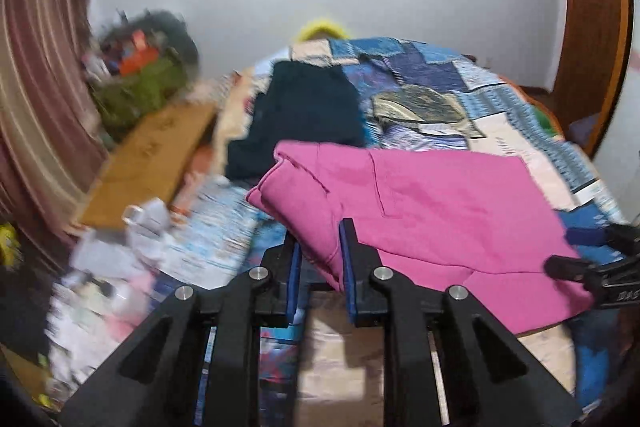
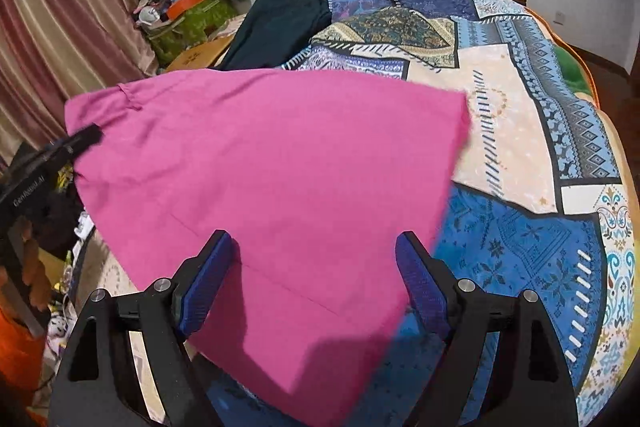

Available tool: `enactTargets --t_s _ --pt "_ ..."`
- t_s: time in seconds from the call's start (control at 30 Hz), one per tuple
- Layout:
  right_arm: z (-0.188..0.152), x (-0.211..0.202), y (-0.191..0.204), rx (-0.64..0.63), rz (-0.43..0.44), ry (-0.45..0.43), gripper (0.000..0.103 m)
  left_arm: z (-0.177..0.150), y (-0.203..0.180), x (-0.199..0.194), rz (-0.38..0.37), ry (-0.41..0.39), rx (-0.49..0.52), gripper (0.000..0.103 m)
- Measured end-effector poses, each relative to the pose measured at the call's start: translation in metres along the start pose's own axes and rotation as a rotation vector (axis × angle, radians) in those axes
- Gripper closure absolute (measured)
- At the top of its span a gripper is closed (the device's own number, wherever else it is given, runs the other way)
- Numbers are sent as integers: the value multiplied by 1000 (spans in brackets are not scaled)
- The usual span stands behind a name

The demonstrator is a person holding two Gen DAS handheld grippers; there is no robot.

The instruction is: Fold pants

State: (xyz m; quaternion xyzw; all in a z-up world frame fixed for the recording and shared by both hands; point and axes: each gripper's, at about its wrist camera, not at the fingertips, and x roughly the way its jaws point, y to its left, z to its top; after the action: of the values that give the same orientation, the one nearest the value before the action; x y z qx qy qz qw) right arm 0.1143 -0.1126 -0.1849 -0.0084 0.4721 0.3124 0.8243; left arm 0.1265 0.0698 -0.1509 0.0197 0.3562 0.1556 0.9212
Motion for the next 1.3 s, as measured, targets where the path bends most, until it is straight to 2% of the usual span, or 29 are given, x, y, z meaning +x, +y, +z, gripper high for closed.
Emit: enactTargets --t_s 0.17,0.3,0.6,0.97,1.3 --pt "-3 -1 5 -29 -10 -3 22 3 -11 -12 55 -69 88 85" --pt "-3 1 1 -25 -1 6 22 18 -26 -21 28 -112 134 86" --pt "-3 3 0 -11 7 4 22 58 -46 -33 -199 -136 95 88" --pt "-5 3 -4 8 23 -5 21 80 -71 -32 -535 -28 18 90" --pt "-6 3 -3 13 26 -7 20 72 -95 -29 -629 37 62 90"
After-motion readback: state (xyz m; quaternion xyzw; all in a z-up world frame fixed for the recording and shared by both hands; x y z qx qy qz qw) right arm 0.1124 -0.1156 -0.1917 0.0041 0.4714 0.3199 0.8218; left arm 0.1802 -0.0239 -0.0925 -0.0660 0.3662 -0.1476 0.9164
